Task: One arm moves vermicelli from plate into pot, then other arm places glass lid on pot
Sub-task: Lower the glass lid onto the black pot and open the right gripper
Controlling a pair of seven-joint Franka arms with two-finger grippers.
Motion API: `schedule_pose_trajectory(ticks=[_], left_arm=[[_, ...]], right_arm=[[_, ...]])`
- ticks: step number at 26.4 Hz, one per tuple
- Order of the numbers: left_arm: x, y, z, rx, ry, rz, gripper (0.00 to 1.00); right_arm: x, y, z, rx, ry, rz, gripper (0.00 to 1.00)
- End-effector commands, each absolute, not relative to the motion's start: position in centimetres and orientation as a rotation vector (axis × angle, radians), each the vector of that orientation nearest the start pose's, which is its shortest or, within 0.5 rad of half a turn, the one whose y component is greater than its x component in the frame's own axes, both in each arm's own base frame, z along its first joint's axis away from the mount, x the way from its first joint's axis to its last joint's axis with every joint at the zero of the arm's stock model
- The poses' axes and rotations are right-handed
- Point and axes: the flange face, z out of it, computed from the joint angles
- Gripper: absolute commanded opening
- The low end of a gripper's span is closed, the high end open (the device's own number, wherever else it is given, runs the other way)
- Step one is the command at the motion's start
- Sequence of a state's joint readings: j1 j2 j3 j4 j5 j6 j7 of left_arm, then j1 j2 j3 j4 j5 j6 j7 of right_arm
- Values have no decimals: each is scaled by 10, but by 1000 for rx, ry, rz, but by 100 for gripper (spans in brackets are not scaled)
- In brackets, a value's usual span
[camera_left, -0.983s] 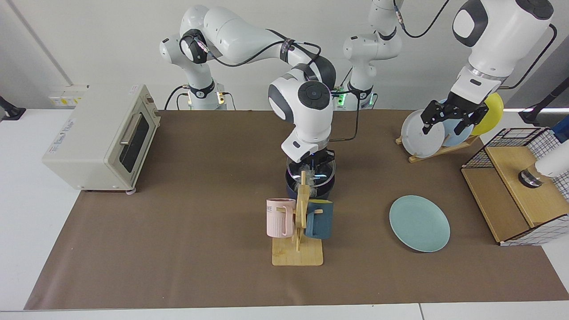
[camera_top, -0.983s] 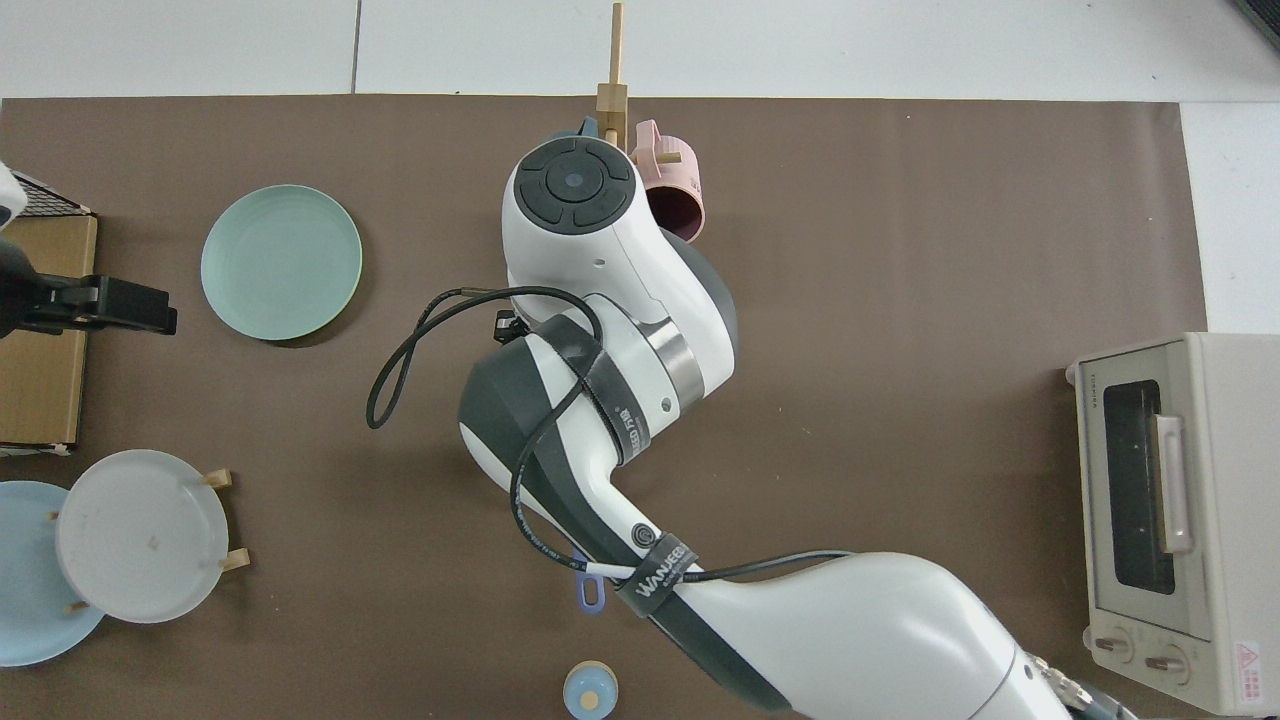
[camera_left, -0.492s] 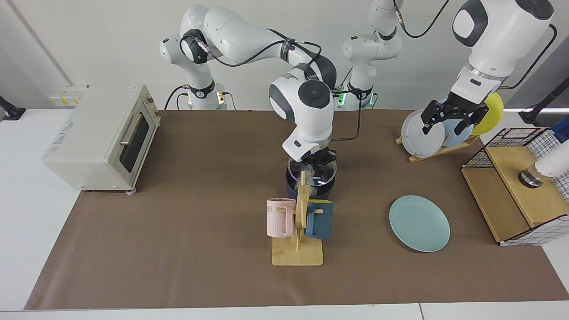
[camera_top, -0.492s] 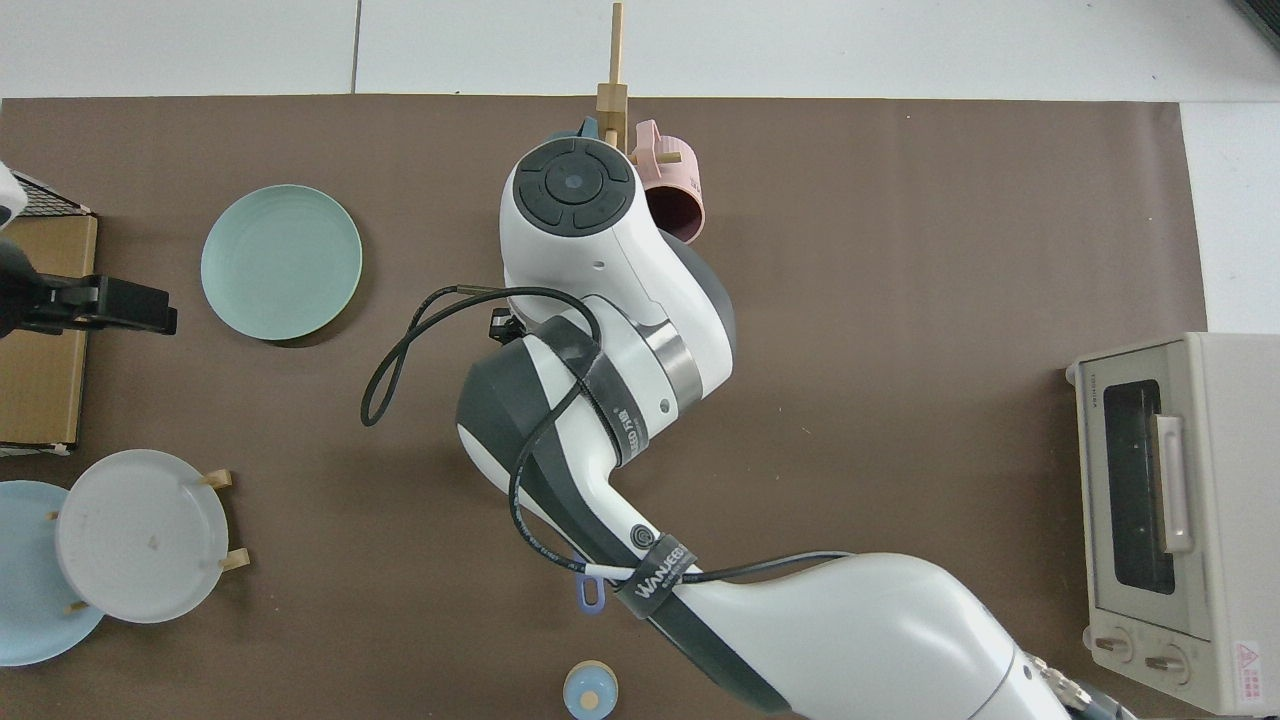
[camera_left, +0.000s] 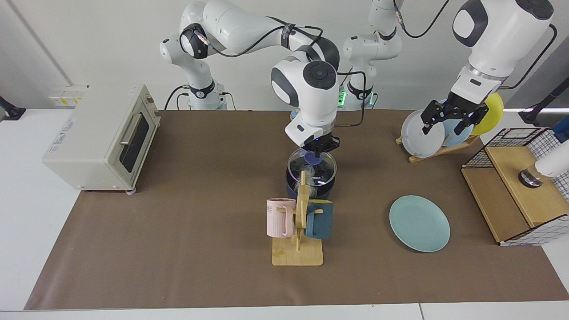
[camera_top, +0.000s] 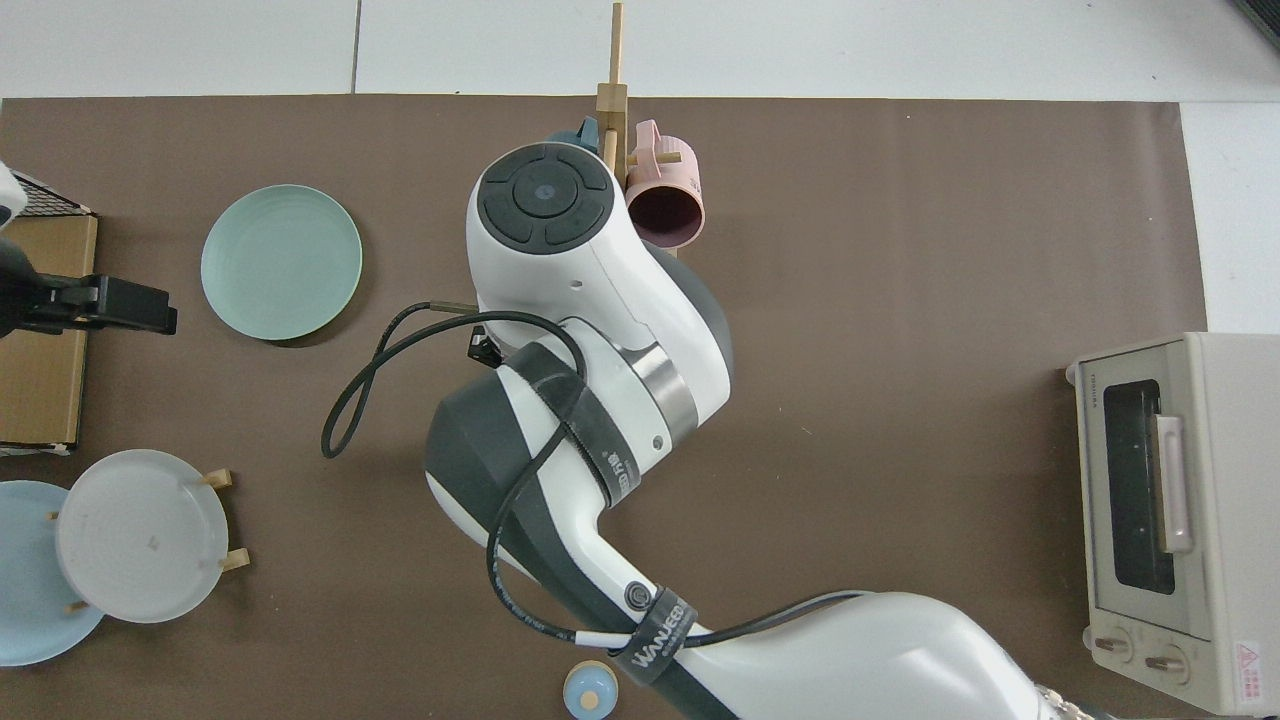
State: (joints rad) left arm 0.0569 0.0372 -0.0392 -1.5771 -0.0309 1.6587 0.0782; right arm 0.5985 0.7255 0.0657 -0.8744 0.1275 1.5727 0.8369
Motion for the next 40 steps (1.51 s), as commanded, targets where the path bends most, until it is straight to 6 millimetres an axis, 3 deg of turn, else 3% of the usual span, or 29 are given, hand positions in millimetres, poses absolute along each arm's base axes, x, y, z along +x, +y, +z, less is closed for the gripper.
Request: schedule_pose_trajectory(ticks=[1, 6, 18, 23, 31, 40], left_arm=[[568, 8, 610, -3149, 95, -88, 100], [568, 8, 610, -3149, 95, -88, 100], [568, 8, 610, -3149, 95, -88, 100], [568, 8, 610, -3149, 93, -88, 100], [568, 8, 610, -3149, 95, -88, 100], [568, 8, 610, -3149, 95, -88, 100]], right_arm=[[569, 463, 498, -3006, 339, 212, 0], [549, 470, 497, -3022, 334, 229, 0], [531, 479, 438, -3064, 322, 218, 0], [535, 472, 426, -3068, 321, 210, 0], [528, 461, 412, -3094, 258, 185, 0], [529, 458, 413, -3093, 227, 178, 0]])
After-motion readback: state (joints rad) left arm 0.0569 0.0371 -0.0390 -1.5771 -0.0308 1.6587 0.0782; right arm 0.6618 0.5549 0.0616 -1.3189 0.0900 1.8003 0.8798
